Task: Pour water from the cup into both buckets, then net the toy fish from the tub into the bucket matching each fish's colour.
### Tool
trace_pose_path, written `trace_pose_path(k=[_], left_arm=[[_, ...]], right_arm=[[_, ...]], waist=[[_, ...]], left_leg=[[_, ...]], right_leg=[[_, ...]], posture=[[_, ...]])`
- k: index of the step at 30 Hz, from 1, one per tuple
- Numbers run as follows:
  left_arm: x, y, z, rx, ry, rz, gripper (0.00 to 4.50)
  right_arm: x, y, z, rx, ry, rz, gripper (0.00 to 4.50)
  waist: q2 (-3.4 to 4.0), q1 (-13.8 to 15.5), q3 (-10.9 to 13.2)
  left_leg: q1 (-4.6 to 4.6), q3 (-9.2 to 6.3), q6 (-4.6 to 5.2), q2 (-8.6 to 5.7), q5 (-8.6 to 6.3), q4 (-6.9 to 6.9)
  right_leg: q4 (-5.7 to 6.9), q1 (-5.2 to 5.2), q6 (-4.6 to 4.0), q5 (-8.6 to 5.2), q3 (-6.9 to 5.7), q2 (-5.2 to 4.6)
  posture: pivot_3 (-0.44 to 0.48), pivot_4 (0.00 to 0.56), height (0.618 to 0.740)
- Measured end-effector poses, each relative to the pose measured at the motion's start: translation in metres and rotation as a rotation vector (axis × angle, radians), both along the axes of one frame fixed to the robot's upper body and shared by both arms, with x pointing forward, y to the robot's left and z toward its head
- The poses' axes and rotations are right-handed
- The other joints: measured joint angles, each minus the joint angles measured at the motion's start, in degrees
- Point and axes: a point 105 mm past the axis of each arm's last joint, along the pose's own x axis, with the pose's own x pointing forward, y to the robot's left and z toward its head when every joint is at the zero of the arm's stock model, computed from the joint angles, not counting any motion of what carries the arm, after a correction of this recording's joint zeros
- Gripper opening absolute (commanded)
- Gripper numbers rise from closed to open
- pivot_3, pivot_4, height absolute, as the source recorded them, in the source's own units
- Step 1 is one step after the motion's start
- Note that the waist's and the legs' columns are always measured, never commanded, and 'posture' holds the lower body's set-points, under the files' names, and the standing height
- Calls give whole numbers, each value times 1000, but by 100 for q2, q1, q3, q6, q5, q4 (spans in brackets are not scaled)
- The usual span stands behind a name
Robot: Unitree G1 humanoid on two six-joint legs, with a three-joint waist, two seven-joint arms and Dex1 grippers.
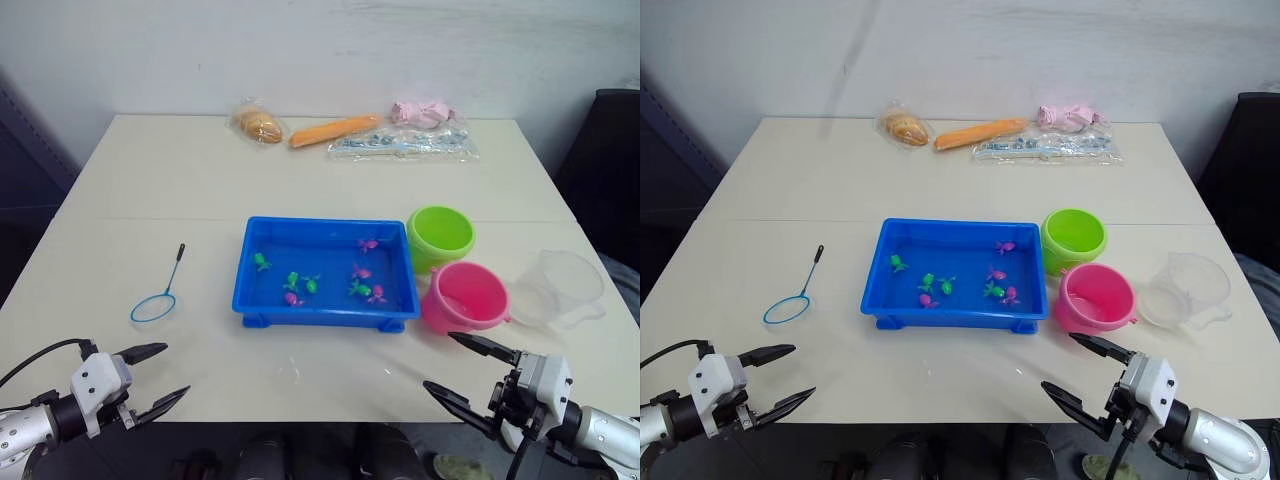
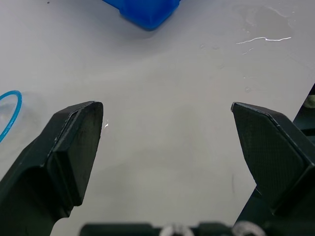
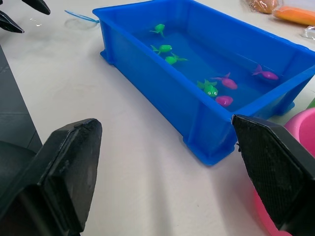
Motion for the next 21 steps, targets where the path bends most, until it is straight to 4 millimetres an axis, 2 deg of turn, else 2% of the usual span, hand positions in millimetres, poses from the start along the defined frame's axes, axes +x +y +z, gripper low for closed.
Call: trace_pose_path(k=[4, 7, 10, 15, 21], left_arm=[[-3, -4, 8, -69, 38, -4, 4486], [-2, -19, 36, -136, 57, -93, 4486], [0, -38, 55, -182, 71, -180, 4486], [15, -91, 93, -264, 35, -409, 4486], [30, -137, 116, -277, -7, -611, 4486]], right_arm=[[2, 1, 2, 5, -10, -4, 4500], [5, 1, 4, 19, -24, -22, 4500], [5, -1, 4, 31, -19, -36, 4500], [-5, -30, 12, 45, -23, -209, 4500], [-20, -70, 29, 162, -74, -564, 4500]], waist=[[-4, -2, 0], [-1, 5, -2], [18, 15, -1], [30, 96, -3], [40, 134, -6]], left_leg=[[-2, -1, 0, 3, 0, 2], [-1, -4, -1, 4, 0, 12], [-3, -4, 1, 2, -3, 21], [-4, -3, -2, 0, -4, 38], [-3, 2, -5, -2, -3, 50]], right_leg=[[1, 0, 0, 0, 0, 0], [4, 3, 0, 0, 3, -1], [7, 5, 0, 0, 7, -1], [14, 9, 2, 1, 13, 5], [37, 3, 2, 1, 26, 13]], posture=[[0, 150, 740], [0, 150, 740], [0, 150, 740], [0, 150, 740], [0, 150, 740]])
